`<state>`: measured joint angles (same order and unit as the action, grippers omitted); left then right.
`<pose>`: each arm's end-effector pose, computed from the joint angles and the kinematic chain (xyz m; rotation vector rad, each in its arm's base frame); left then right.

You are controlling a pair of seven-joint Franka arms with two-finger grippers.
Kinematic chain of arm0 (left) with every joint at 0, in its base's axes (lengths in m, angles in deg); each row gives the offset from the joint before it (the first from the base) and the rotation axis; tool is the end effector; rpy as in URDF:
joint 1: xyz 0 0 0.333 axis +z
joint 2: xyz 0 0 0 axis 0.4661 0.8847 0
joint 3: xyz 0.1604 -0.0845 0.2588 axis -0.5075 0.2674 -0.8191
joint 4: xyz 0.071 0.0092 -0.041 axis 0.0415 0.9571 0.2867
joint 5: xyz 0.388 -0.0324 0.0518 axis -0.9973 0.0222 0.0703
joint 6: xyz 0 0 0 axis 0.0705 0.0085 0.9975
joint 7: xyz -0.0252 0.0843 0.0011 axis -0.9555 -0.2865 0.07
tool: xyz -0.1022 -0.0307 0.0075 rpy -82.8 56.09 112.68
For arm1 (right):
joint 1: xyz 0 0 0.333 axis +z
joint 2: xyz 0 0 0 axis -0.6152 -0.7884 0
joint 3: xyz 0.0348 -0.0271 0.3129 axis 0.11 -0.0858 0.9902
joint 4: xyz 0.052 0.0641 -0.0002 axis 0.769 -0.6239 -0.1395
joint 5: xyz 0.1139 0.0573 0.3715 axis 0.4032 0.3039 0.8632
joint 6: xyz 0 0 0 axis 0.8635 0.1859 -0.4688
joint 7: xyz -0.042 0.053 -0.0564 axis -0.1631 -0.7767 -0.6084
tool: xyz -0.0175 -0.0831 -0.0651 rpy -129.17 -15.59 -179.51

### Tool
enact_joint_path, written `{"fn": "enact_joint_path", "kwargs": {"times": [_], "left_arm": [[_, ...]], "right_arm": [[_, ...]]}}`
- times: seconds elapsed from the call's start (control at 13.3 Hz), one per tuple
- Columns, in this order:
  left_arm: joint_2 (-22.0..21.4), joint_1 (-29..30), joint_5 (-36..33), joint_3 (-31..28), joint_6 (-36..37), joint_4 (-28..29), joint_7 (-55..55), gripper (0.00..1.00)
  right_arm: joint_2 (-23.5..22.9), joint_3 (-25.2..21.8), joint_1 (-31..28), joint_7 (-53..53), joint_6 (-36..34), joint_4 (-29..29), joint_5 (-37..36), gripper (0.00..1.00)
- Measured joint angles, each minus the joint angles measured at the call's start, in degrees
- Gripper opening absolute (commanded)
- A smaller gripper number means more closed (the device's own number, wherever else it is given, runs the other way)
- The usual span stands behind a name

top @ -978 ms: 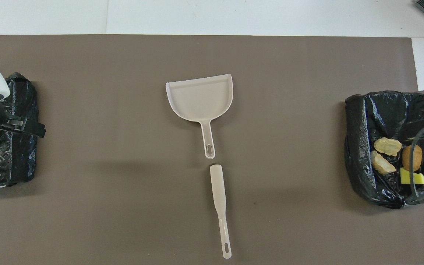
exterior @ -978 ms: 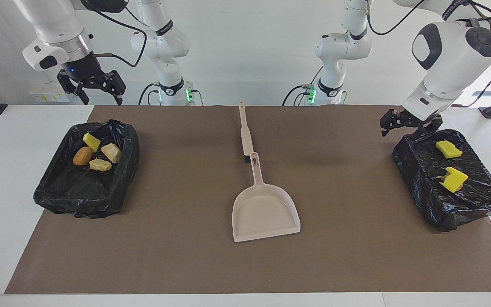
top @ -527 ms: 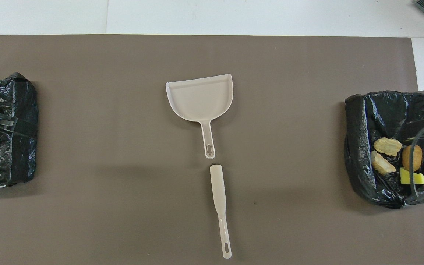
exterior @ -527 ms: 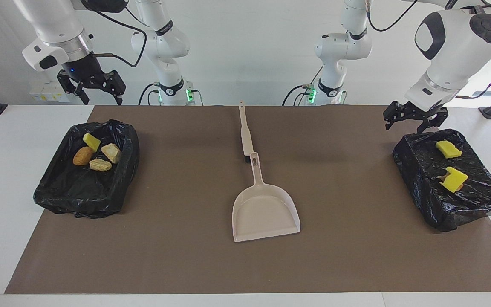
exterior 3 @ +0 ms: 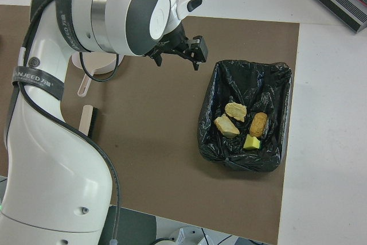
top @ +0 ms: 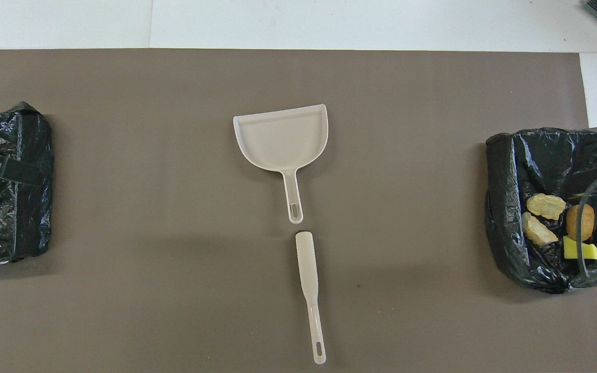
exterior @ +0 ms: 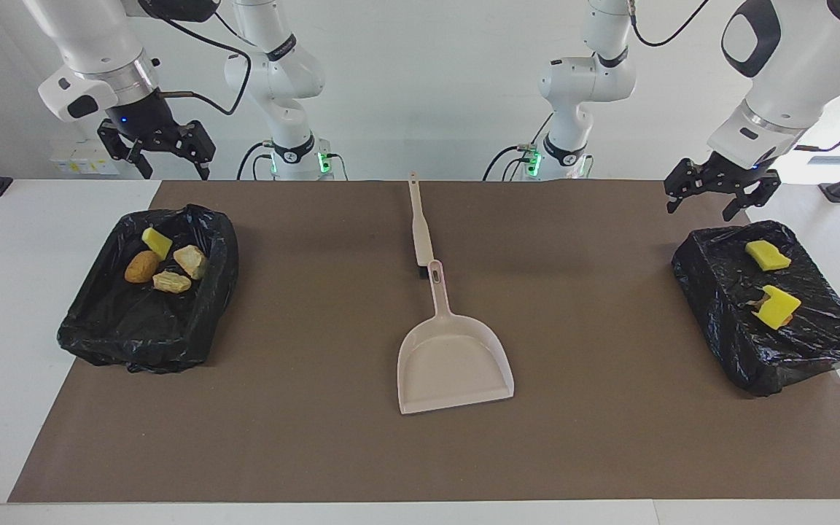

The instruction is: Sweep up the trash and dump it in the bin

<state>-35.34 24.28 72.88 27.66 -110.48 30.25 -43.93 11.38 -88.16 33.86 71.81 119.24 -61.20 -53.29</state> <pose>0.5556 -0.0117 0.6050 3.1137 -0.3887 -0.0083 0.5264 -0.0328 0.6456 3.1219 -0.0450 -0.0559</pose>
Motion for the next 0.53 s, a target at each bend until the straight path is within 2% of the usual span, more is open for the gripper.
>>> {"fn": "enact_joint_path", "kwargs": {"times": [0.53], "left_arm": [[0.00, 0.00, 0.09, 0.02, 2.41, -1.73, -0.62, 1.00]], "right_arm": [[0.00, 0.00, 0.00, 0.00, 0.00, 0.00, 0.00, 1.00]]}}
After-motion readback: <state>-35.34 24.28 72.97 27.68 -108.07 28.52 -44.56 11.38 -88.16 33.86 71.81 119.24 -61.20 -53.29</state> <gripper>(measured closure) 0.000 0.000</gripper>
